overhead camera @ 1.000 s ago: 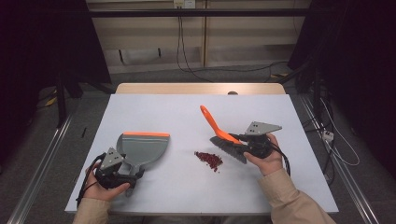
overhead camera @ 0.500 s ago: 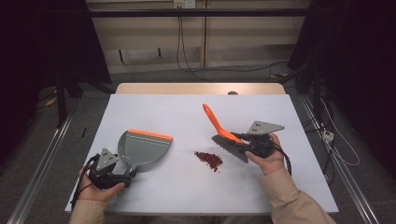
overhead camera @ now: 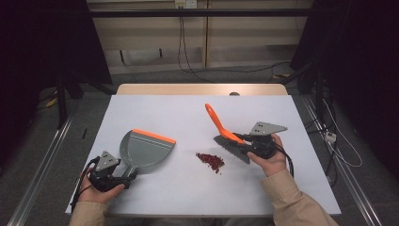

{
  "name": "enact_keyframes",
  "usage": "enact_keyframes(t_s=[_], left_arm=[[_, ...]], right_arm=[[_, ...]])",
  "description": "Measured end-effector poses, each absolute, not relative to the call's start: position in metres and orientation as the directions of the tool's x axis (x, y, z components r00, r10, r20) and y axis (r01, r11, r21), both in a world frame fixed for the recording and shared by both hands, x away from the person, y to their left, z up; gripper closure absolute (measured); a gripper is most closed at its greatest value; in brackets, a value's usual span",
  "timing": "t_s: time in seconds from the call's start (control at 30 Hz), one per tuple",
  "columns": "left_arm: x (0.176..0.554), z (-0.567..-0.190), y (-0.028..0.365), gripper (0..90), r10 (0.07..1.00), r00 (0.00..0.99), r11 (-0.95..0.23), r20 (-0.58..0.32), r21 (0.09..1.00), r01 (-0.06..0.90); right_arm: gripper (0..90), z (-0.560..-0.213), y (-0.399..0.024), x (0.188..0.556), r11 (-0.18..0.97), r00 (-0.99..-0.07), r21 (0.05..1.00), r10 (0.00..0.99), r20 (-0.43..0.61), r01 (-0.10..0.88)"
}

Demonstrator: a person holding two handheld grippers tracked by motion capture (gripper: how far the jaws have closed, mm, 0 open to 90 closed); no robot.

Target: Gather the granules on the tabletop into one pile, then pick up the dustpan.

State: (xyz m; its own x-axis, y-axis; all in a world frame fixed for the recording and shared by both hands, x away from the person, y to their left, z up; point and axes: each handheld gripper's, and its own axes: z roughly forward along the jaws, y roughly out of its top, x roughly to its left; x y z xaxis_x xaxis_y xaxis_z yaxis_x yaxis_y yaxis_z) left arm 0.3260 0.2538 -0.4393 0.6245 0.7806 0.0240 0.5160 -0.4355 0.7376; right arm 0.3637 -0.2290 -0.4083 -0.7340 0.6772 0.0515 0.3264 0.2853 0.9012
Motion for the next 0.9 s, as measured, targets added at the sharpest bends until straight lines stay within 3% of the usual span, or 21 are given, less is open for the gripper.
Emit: enact_keyframes(t_s=[0.2, 0.73, 0.9], left_arm=[[0.327, -0.442, 0.254, 26.2, 0.772, 0.635, -0.442, 0.014, 0.730, 0.521], [0.337, -0.446, 0.248, 56.4, 0.730, 0.683, -0.467, -0.030, 0.708, 0.530], [0.339, -0.440, 0.250, 57.3, 0.728, 0.683, -0.439, -0.056, 0.727, 0.528]], right_arm=[[71.1, -0.409, -0.229, 0.366, 0.280, -0.729, 0.901, 0.682, 0.056, 0.331], [71.1, -0.410, -0.228, 0.366, 0.286, -0.732, 0.899, 0.680, 0.054, 0.333], [71.1, -0.410, -0.229, 0.366, 0.282, -0.731, 0.900, 0.680, 0.058, 0.334]])
